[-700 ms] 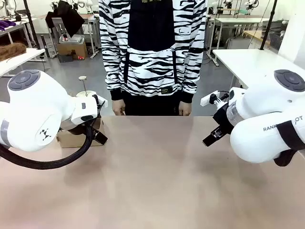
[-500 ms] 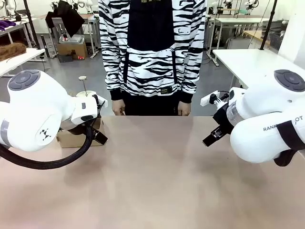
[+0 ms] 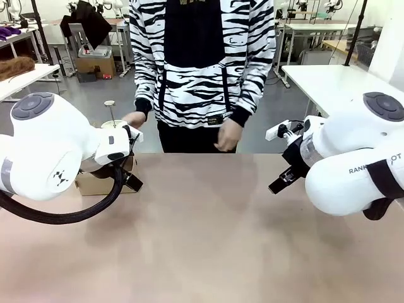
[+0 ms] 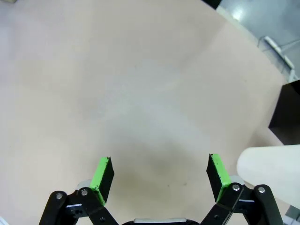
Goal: Pour a drink into a cup and package it in a carrier.
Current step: Pick up the 600 ml Paper Cup and place it in the middle top area of the table.
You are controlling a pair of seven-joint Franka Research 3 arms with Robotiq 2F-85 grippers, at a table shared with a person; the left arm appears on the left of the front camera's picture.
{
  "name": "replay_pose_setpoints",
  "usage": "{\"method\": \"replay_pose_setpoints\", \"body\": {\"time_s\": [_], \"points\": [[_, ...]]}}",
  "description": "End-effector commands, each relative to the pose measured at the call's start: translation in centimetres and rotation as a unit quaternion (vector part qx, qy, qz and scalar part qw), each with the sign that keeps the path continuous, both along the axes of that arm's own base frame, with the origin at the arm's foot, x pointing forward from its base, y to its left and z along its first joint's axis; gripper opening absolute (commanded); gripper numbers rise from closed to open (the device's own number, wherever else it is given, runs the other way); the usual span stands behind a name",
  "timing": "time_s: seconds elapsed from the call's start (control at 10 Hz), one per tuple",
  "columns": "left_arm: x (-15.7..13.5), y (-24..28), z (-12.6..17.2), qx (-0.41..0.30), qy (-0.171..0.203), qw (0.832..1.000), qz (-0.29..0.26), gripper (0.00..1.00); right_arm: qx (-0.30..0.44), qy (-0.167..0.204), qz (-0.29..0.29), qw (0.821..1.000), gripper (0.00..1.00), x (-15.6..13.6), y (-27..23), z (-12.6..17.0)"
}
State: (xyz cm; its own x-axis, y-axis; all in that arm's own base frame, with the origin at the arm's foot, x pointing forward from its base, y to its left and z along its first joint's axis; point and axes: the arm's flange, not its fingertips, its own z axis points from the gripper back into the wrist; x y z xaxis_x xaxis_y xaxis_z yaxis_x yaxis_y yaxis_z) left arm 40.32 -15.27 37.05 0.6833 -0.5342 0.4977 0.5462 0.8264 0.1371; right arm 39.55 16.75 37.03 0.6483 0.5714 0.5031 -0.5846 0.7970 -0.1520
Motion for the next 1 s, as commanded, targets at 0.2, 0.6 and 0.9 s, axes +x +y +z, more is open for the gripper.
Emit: {"method": "replay_pose_setpoints", "body": {"time_s": [0.2, 0.6, 0.9], "points": [[0.0, 0.1, 0.0, -0.001, 0.0, 1.0, 0.0, 1.0, -0.016, -0.008, -0.004, 1.0, 1.0, 1.0, 0.1, 1.3], [0.0, 0.1, 0.0, -0.001, 0.0, 1.0, 0.0, 1.0, 0.05, -0.005, 0.042, 0.998, 1.0, 6.2, -4.9, 14.1], [0.0, 0.1, 0.0, -0.001, 0.0, 1.0, 0.0, 1.0, 0.134, -0.014, 0.106, 0.985, 1.0, 7.8, -15.5, 18.8]]}}
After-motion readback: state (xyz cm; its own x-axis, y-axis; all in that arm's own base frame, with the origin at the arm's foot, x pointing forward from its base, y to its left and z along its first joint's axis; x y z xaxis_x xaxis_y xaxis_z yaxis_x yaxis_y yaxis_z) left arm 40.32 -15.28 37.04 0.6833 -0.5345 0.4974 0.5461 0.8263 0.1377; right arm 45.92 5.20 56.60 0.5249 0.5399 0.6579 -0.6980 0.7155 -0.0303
